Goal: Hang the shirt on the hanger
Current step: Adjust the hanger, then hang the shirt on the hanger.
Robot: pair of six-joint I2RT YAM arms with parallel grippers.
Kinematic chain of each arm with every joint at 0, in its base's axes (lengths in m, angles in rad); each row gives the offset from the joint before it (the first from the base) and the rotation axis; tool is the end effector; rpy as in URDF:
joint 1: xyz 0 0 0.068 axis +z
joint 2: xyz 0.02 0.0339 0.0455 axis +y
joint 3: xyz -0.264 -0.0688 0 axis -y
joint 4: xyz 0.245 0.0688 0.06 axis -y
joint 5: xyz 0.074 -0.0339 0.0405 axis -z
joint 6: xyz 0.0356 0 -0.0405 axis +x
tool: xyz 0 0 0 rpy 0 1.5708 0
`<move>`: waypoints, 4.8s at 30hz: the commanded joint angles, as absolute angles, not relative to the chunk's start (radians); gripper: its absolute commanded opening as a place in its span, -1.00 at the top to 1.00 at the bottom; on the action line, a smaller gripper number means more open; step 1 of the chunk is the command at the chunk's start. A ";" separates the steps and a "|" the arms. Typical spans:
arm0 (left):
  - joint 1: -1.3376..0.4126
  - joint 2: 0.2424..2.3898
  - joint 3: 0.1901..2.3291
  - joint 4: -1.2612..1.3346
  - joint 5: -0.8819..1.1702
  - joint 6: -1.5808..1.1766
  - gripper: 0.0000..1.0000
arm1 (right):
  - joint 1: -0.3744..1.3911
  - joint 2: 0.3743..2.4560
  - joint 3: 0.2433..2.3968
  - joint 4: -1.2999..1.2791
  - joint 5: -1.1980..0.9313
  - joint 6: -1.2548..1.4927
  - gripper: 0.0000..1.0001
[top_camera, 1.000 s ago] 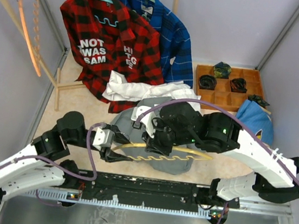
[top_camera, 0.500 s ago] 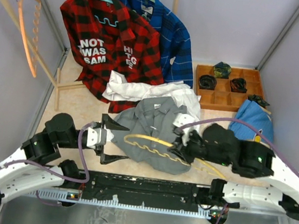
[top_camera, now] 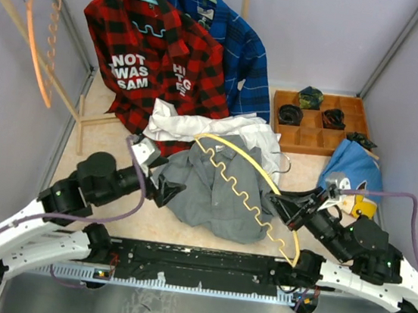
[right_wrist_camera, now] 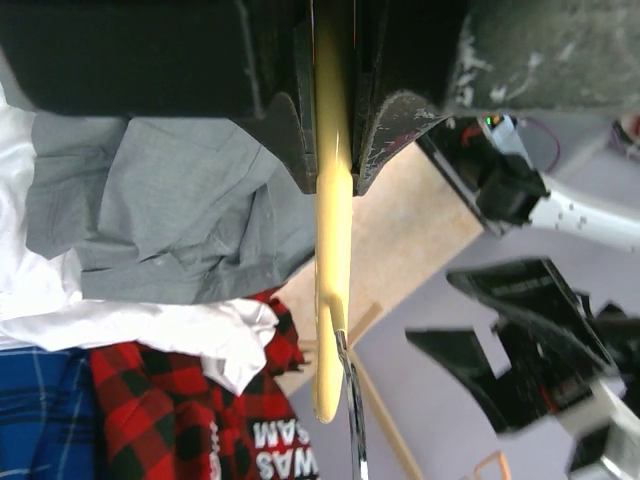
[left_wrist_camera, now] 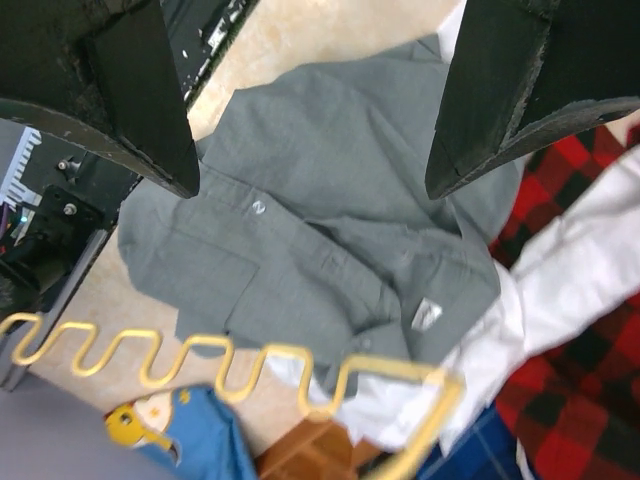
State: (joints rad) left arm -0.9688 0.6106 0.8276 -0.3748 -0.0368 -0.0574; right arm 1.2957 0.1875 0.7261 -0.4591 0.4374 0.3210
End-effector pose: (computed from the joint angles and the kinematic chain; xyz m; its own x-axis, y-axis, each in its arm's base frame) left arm 0.0794 -0.1132 0.3590 -0.1349 0.0951 -0.9863 0.7966 0.6023 -0.0509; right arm 0.0270 0.0402 0.3483 -0.2184 0.2784 -0.9353 -0.7252 0.5950 0.3464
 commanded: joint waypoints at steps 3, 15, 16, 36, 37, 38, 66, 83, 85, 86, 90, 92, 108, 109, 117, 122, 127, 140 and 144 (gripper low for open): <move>-0.943 0.705 0.819 -0.373 -0.134 -0.233 -0.98 | 1.299 0.217 0.755 -0.329 0.715 0.446 1.00; -0.584 0.841 0.774 -0.240 0.206 -0.446 -0.89 | 1.018 0.770 1.093 -0.535 0.806 0.383 1.00; -0.585 0.858 0.786 -0.238 0.204 -0.450 -0.86 | 0.899 0.779 1.094 -0.520 0.679 0.378 1.00; -0.571 1.414 1.186 -0.494 -0.026 -0.358 -0.55 | 0.368 0.608 0.983 -0.613 0.089 0.380 1.00; -0.568 1.434 1.190 -0.483 -0.022 -0.354 -0.56 | 0.368 0.589 0.982 -0.626 0.083 0.383 1.00; -0.566 1.449 1.190 -0.463 -0.012 -0.350 -0.57 | 0.368 0.573 0.983 -0.637 0.074 0.385 1.00; -0.517 1.506 1.195 -0.386 0.175 -0.217 1.00 | 0.368 0.428 1.035 -0.754 0.060 0.411 1.00; -0.511 1.219 1.292 -0.547 0.168 -0.028 1.00 | 0.368 0.401 1.193 -0.718 -0.334 0.231 1.00; -0.513 1.214 1.335 -0.591 0.124 0.013 1.00 | 0.368 0.440 1.224 -0.733 -0.444 0.201 1.00; -0.514 1.217 1.355 -0.614 0.108 0.034 1.00 | 0.368 0.461 1.237 -0.743 -0.482 0.190 1.00; -0.523 1.219 1.410 -0.683 0.078 0.098 1.00 | 0.368 0.532 1.247 -0.762 -0.584 0.156 1.00; -0.532 1.228 1.439 -0.730 0.061 0.104 1.00 | 0.369 0.563 1.234 -0.759 -0.617 0.142 1.00; -0.592 1.324 1.519 -1.044 -0.270 0.002 1.00 | 0.370 0.703 1.038 -0.503 -0.702 0.189 1.00; -0.603 1.310 1.516 -1.019 -0.258 0.018 1.00 | 0.370 0.708 1.029 -0.470 -0.720 0.194 1.00; -0.749 1.315 1.565 -1.005 -0.310 0.086 1.00 | 0.421 0.788 0.979 -0.239 -0.702 0.174 1.00; -0.822 1.353 1.643 -1.020 -0.361 0.089 1.00 | 0.514 0.866 0.973 -0.189 -0.660 0.105 1.00; -0.894 1.385 1.742 -1.029 -0.411 0.098 1.00 | 0.551 0.885 0.899 -0.052 -0.646 0.122 1.00; -1.187 1.504 2.055 -0.939 -0.665 0.214 1.00 | 0.560 0.793 0.807 0.497 -0.379 0.307 1.00; -1.261 1.559 2.178 -0.932 -0.768 0.236 1.00 | 0.560 0.761 0.916 0.507 -0.334 0.274 1.00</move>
State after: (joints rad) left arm -1.2057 1.5177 2.0754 -0.9798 -0.6304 0.1902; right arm 0.5545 0.8188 0.7753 0.2844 -0.4431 0.2836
